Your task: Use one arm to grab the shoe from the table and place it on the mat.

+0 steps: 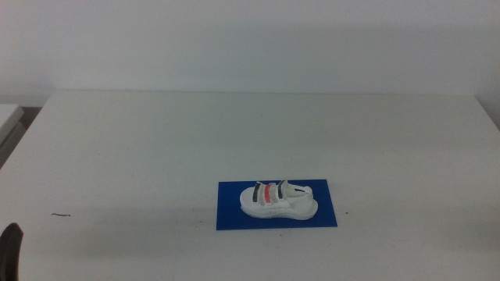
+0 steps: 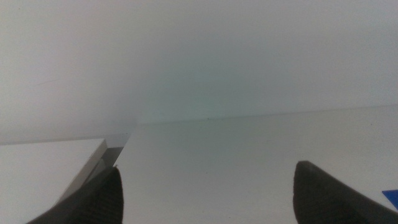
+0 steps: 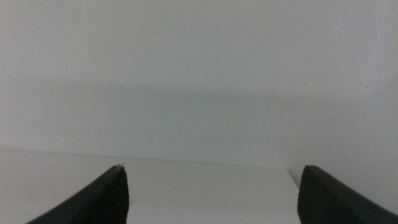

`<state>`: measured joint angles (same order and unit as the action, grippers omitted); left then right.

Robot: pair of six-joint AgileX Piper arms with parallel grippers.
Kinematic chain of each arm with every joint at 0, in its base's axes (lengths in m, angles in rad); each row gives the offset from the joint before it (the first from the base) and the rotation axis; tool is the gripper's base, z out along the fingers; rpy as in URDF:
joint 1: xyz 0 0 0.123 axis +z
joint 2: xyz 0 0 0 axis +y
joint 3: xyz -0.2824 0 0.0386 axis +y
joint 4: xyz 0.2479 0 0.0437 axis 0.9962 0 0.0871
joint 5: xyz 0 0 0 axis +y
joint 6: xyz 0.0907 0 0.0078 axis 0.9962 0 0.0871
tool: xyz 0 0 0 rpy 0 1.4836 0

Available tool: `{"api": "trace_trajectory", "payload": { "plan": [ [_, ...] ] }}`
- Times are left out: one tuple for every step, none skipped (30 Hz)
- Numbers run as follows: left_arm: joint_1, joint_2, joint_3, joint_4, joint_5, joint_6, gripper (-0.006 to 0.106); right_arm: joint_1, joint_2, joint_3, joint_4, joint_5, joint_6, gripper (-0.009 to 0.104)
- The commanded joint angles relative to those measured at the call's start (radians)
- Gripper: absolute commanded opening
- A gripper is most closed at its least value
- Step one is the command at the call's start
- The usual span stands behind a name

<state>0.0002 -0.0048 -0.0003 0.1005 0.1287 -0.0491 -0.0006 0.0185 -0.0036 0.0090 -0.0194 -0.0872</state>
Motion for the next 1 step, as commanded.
{"api": "trace_trajectory", "payload": {
  "plan": [
    [0.000,0.005,0.000,-0.004,-0.013,-0.001,0.094,-0.007,-0.003,0.004,-0.009,-0.002,0.001,0.081]
  ]
}}
